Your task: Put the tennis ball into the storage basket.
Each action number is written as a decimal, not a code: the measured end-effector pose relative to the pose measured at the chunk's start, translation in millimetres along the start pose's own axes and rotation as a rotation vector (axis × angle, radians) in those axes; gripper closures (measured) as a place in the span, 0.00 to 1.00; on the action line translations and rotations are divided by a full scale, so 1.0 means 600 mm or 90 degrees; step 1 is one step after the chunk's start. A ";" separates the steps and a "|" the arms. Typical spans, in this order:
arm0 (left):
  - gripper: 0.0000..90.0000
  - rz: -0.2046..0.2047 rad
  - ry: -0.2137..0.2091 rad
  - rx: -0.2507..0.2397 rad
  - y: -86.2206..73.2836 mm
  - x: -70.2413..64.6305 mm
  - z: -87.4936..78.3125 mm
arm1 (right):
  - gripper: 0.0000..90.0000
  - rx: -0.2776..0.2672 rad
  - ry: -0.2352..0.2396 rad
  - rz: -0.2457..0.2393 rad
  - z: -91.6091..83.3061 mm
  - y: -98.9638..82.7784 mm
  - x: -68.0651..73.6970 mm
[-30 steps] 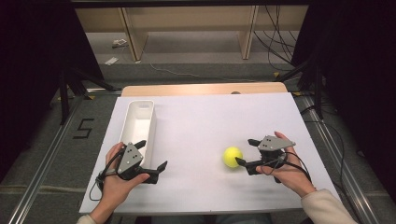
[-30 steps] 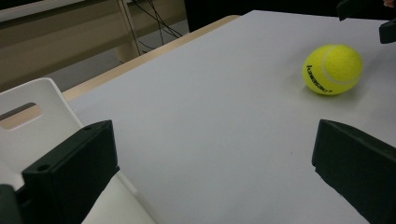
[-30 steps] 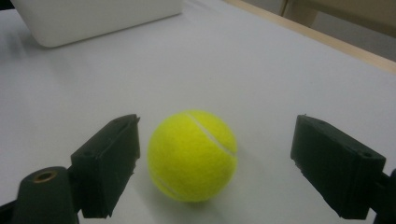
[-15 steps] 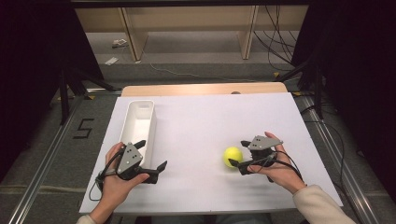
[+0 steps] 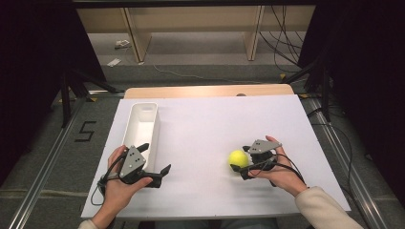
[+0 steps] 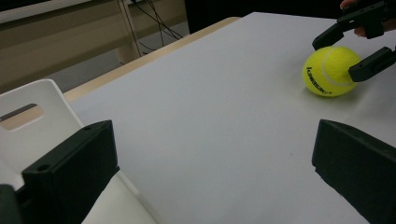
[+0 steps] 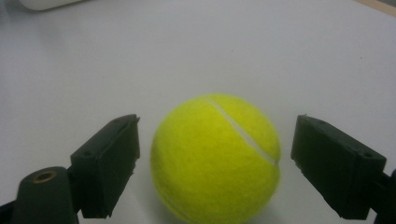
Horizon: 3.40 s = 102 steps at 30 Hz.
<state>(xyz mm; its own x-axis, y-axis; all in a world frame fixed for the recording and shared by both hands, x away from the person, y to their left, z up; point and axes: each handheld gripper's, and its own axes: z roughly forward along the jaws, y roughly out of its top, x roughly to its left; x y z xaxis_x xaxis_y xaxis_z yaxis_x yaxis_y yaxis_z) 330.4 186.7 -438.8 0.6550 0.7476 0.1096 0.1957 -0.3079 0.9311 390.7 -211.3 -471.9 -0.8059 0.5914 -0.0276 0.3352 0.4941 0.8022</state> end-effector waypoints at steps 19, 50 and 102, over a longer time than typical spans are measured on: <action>0.00 -0.001 -0.001 -0.001 0.000 0.000 0.000 | 0.25 0.024 -0.006 -0.010 0.015 -0.004 0.004; 0.00 -0.002 -0.001 -0.006 0.000 0.000 -0.002 | 0.30 0.008 -0.013 -0.011 0.007 0.006 0.002; 0.00 -0.004 -0.004 -0.011 0.000 0.001 -0.004 | 0.30 -0.060 -0.037 -0.001 -0.017 0.039 0.000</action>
<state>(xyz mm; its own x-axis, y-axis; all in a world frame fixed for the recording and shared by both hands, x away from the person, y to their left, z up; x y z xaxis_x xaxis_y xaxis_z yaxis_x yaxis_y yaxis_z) 329.0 188.3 -437.6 0.6586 0.7455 0.1022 0.1866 -0.2934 0.9376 393.9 -206.0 -447.0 -0.7757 0.6281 -0.0621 0.2842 0.4354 0.8542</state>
